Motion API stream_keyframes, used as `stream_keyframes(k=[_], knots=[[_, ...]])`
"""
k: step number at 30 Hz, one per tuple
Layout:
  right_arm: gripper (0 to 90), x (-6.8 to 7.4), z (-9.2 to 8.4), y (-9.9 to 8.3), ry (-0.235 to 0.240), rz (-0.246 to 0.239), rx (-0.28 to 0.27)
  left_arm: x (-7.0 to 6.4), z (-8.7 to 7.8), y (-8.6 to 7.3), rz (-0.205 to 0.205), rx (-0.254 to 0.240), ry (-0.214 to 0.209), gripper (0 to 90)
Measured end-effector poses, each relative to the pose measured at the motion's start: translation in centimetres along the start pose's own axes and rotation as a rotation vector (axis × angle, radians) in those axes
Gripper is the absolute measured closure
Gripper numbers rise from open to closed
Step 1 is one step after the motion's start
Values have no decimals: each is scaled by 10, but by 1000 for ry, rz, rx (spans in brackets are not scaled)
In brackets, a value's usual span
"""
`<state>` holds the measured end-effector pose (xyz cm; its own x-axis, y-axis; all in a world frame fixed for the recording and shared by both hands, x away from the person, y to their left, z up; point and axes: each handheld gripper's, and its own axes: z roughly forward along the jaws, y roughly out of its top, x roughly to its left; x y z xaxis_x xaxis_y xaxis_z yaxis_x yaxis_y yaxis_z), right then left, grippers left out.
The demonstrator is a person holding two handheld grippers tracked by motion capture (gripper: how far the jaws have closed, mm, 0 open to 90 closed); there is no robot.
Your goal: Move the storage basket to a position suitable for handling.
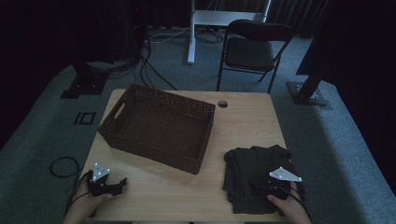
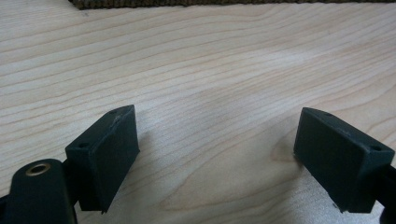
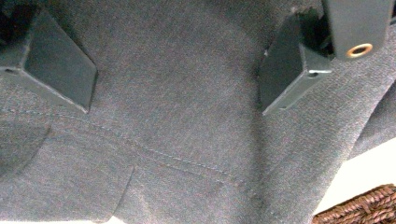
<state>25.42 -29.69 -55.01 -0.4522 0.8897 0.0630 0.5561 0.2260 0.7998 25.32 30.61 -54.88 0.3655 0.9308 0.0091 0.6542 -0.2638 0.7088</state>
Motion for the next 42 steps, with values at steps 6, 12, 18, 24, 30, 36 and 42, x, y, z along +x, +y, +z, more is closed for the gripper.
stream_keyframes(k=[6, 12, 18, 24, 30, 36, 42], knots=[[114, 0, 0, 0, 0, 1, -1, 1, -1, -1, 21, -1, -22, 143], [123, -1, -1, 1, 14, 20, -16, 5, -4, -2, 18, 2, -59, 145], [133, -1, -4, 8, 25, 50, -35, 15, -8, 5, 10, -19, -72, 147], [132, 6, -7, 22, 4, 66, -68, 26, -9, 9, -3, -23, -72, 147], [129, 16, -8, 41, 13, 41, -97, 35, -12, 17, -8, -37, -61, 147], [127, 27, -8, 59, 25, 27, -123, 41, -19, 28, -3, -60, -59, 149], [119, 38, -5, 72, 41, -8, -137, 49, -25, 38, 2, -76, -50, 149]])
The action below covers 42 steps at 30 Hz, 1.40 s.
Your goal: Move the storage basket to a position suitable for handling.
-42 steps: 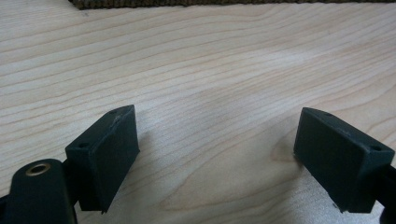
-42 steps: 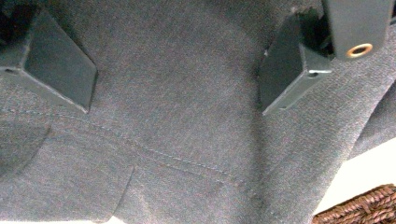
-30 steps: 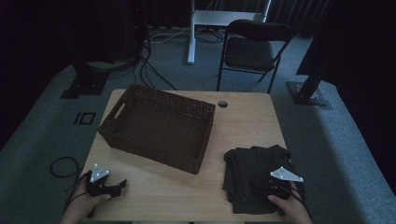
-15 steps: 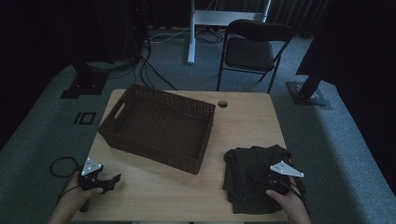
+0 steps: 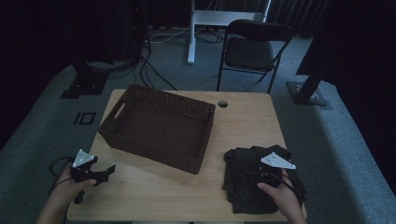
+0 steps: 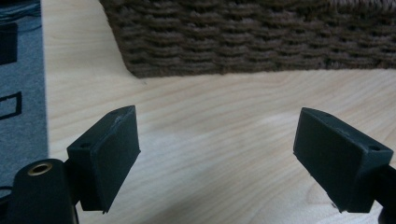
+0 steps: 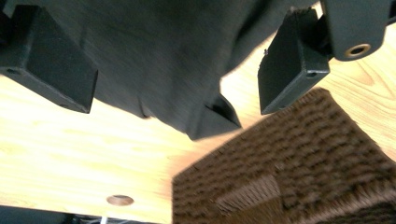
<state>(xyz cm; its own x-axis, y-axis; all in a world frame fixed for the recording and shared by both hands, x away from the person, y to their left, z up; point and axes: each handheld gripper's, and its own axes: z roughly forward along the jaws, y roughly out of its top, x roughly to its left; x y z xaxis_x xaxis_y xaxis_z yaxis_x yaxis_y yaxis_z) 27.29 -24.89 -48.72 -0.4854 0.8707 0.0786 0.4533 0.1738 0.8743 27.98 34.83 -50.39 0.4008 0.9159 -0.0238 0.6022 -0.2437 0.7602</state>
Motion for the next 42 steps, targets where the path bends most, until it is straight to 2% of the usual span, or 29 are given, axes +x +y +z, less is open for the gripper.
stream_keyframes(k=[4, 6, 7, 8, 24, 31, 32, 34, 36, 39, 42], knots=[[119, 5, 5, 9, -4, -1, -14, 5, -4, 11, -2, -19, 7, 149], [119, 6, 6, 12, -3, 0, -17, 5, -4, 11, -2, -19, 7, 149], [119, 10, 10, 17, 4, -5, -20, 9, -6, 21, -20, -46, 8, 149], [119, 11, 12, 19, 9, -4, -23, 11, -7, 24, -21, -51, 11, 149], [119, 34, 32, 42, 45, -39, -37, 20, -12, 74, 15, -139, 5, 150], [119, 43, 40, 47, 60, -49, -28, 25, -8, 89, 23, -146, 13, 152], [119, 46, 42, 48, 64, -48, -26, 29, -5, 91, 11, -149, 21, 153], [121, 49, 44, 49, 69, -37, -33, 33, -2, 94, 14, -152, 29, 153], [121, 51, 45, 51, 66, -35, -37, 36, 0, 96, 3, -153, 25, 153], [121, 55, 48, 53, 61, -63, -37, 40, 7, 98, -12, -150, 42, 153], [121, 58, 51, 54, 74, -61, -46, 44, 15, 100, -14, -147, 53, 153]])
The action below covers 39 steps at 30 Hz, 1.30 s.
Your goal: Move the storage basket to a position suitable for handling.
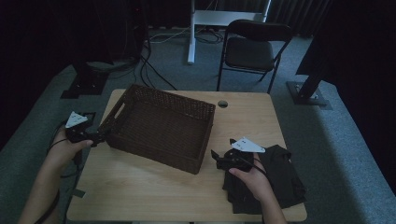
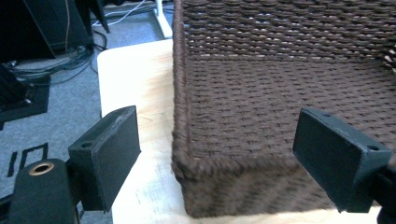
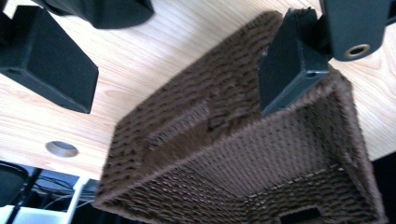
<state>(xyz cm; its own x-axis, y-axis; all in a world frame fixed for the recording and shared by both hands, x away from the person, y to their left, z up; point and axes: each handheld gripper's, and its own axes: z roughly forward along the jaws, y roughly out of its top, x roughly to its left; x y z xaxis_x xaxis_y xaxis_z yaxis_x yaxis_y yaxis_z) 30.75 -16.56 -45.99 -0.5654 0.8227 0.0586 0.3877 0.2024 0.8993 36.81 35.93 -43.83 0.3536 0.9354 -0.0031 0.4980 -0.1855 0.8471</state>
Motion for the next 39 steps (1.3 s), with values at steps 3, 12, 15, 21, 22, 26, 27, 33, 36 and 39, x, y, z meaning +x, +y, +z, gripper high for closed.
stream_keyframes(k=[3, 12, 15, 21, 22, 26, 27, 33, 36, 39], knots=[[121, 4, 4, 2, 3, 7, -3, 2, 5, 1, -17, 1, -4, 154], [121, 19, 22, 7, 36, 15, -5, 18, 22, 1, -35, 6, 40, 155], [121, 23, 29, 9, 39, 26, -11, 17, 26, 1, -37, 5, 23, 161], [121, 29, 40, 9, 24, 22, -12, 13, 39, -1, -1, 30, 24, 161], [121, 30, 42, 8, 23, 25, -14, 12, 41, -2, -2, 34, 25, 164], [133, 35, 46, 6, 7, 15, -12, 10, 45, -4, 2, 28, 36, 347], [132, 36, 47, 5, 5, 17, -13, 10, 46, -4, 0, 22, 39, 417], [146, 41, 52, 3, -8, 24, -8, 7, 50, -8, -23, 20, 36, 550], [170, 42, 53, 3, -13, 37, -3, 5, 51, -8, -49, 21, 30, 626], [220, 43, 53, 3, -3, 54, 10, 2, 50, -7, -49, 28, 60, 668]])
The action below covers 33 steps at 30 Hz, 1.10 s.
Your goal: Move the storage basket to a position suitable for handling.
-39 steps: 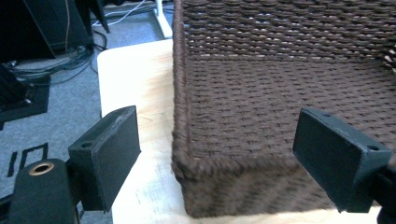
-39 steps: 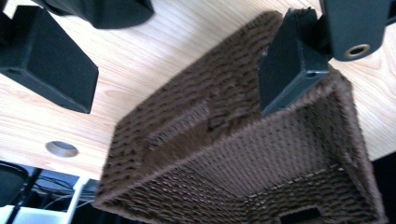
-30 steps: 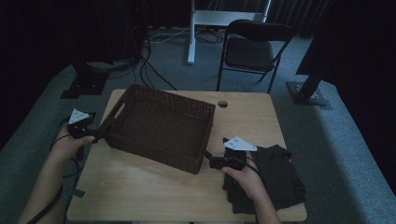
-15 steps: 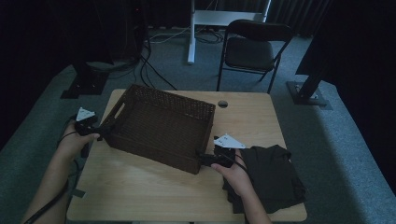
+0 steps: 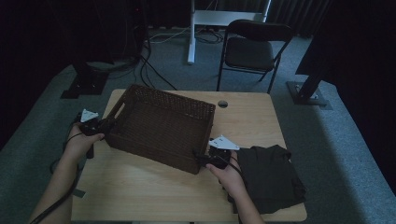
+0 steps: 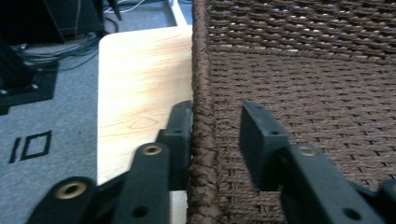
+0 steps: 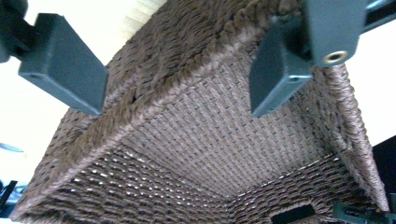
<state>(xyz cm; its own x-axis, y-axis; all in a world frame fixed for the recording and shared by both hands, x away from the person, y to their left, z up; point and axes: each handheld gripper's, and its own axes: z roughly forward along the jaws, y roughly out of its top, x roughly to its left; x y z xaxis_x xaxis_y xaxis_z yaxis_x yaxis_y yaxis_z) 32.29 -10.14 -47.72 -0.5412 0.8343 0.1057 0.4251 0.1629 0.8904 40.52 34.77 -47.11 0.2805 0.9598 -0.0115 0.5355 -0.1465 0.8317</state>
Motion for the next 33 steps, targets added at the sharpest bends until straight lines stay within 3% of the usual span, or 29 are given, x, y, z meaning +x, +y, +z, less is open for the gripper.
stream_keyframes(k=[2, 3, 7, 13, 17, 24, 31, 33], knots=[[273, 0, 0, 0, 0, 10, 9, -1, -1, 0, -4, 5, 11, 715], [345, 0, 0, 1, 2, 21, 11, -2, -3, -1, -30, 17, 12, 731], [427, -1, 0, 0, -18, 49, 9, -5, -7, -5, -38, 11, 4, 745], [499, -3, 2, 1, -67, 43, 27, -10, -16, -9, -33, 23, 11, 787], [532, -6, 3, 1, -90, 48, 28, -13, -20, -13, -52, 19, 5, 784], [574, -13, 3, 3, -103, 44, 33, -24, -28, -17, -62, 24, 23, 780], [632, -20, 0, 4, -140, 28, 41, -34, -38, -25, -92, 25, 9, 784], [639, -21, 0, 4, -142, 29, 44, -36, -41, -26, -84, 27, 5, 783]])
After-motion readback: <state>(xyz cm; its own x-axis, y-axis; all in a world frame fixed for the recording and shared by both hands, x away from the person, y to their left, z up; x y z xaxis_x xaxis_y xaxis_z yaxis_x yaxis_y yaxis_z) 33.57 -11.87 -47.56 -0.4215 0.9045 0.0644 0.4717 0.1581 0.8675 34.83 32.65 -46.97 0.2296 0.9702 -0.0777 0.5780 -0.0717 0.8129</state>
